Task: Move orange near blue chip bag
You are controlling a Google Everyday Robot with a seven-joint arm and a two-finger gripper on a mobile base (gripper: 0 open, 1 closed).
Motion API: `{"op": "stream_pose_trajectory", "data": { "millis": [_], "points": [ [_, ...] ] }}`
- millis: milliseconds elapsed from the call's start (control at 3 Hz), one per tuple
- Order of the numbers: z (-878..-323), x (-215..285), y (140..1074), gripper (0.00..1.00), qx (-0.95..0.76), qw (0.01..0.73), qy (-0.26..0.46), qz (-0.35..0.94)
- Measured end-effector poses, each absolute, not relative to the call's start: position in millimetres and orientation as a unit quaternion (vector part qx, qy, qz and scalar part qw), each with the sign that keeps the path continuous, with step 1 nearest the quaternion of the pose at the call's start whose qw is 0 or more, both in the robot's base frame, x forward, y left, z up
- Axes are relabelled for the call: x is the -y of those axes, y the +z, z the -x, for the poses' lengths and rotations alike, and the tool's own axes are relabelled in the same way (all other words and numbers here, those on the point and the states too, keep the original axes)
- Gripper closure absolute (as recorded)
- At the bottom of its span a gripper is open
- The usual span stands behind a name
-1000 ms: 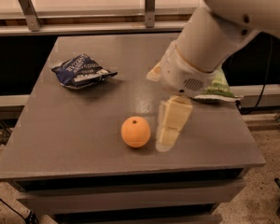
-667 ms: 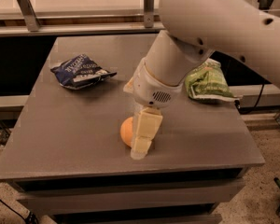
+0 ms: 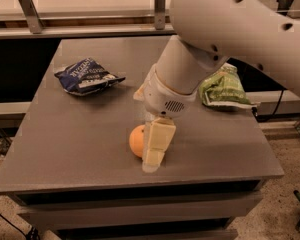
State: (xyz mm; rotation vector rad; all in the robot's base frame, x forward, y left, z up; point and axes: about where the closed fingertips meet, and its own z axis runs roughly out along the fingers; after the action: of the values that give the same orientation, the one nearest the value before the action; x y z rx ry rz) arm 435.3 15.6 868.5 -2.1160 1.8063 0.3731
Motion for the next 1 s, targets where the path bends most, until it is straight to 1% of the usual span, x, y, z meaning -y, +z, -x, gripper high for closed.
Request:
{"op": "stream_pose_trajectory", "data": {
  "millis": [333, 667, 1000],
  "points": [
    [-433.9, -10.2, 862.9, 0.00, -0.631, 0.165, 0.121, 0.748],
    [-433.0, -6.0, 858.6, 0.17, -0.629, 0.164, 0.113, 0.752],
    [-433.0, -3.1, 855.9, 0.40, -0.628, 0.163, 0.109, 0.753]
  ]
}}
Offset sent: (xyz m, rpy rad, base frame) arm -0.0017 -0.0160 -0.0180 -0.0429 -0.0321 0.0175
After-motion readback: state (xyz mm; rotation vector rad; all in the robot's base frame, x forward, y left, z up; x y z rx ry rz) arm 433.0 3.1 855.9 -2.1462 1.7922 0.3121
